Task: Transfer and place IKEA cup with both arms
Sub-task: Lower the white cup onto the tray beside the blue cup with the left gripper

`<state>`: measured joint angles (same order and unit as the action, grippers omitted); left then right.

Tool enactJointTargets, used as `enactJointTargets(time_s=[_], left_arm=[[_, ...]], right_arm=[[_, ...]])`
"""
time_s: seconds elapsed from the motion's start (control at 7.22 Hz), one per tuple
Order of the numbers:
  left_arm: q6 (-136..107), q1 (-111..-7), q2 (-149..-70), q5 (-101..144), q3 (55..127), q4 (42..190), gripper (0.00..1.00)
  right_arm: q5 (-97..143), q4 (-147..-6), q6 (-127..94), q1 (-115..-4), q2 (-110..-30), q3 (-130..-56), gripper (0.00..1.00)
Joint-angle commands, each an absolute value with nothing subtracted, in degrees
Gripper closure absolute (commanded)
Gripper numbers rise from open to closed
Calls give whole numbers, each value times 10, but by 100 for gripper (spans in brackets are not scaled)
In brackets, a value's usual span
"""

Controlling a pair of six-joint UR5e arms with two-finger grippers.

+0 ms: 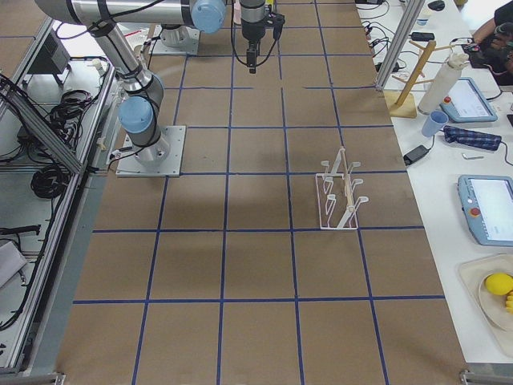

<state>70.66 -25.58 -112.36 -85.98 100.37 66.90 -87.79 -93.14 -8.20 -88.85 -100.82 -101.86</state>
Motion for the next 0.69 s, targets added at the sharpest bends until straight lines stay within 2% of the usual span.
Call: enactJointTargets(time_s=[0.0, 0.28, 0.55], left_arm=[[706, -256, -1127, -860, 1003, 667, 21], [689, -262, -1109, -861, 989, 707, 14], [651, -296, -1066, -860, 938, 803, 8]], right_arm=[[-878, -932, -80, -889, -1007, -1019, 0], [-879, -932, -75, -889, -1006, -1019, 0], [-879, -933, -76, -889, -1005, -1018, 0]])
